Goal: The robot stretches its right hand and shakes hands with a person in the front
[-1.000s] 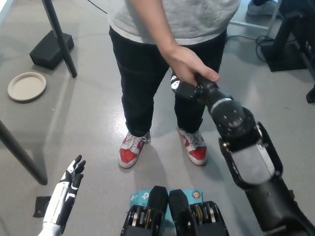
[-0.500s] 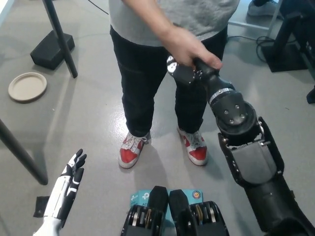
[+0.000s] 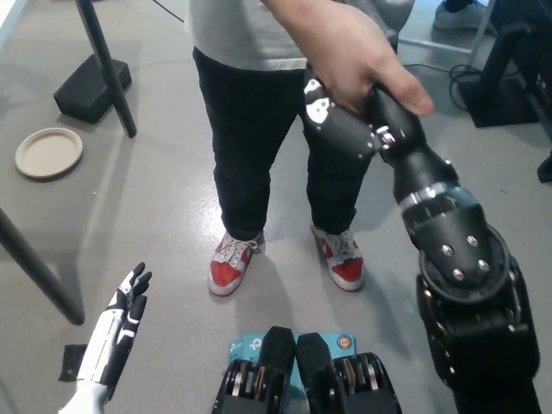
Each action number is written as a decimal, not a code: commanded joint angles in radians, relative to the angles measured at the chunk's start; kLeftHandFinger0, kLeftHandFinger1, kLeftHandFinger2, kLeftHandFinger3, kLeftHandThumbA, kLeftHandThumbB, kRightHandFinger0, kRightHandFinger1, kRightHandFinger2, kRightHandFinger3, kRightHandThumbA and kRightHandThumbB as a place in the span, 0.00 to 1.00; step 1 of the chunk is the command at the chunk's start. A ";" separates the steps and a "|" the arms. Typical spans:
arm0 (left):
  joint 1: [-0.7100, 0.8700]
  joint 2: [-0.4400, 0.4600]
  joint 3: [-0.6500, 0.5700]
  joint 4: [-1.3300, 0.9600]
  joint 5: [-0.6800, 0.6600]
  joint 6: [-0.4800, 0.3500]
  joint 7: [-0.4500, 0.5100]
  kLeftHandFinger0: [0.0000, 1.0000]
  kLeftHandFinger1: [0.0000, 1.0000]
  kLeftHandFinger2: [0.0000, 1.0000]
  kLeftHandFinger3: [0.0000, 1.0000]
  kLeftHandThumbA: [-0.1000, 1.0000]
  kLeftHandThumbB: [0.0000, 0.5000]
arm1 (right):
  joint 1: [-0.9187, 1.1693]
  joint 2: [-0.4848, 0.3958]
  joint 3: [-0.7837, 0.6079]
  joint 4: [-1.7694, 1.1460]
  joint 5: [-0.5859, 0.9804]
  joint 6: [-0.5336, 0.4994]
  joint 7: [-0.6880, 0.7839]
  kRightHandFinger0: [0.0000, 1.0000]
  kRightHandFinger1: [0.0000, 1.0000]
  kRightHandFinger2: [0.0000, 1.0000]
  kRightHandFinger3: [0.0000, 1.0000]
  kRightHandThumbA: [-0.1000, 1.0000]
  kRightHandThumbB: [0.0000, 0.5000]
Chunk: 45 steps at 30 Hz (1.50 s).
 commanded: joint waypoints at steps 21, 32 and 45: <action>-0.026 0.018 -0.006 -0.034 0.013 -0.043 -0.002 1.00 1.00 1.00 1.00 1.00 0.24 | -0.295 -0.053 -0.070 0.655 -0.011 -0.102 -0.078 1.00 1.00 1.00 1.00 0.04 0.03; -0.031 0.022 -0.007 -0.038 0.026 -0.036 -0.002 1.00 1.00 1.00 1.00 1.00 0.24 | -0.303 -0.046 -0.067 0.711 -0.002 -0.107 -0.078 1.00 1.00 1.00 1.00 0.10 0.02; -0.033 0.021 -0.004 -0.039 0.009 -0.041 -0.010 1.00 1.00 1.00 1.00 1.00 0.21 | -0.110 -0.154 0.017 0.334 -0.014 -0.072 0.052 1.00 1.00 1.00 1.00 0.97 0.93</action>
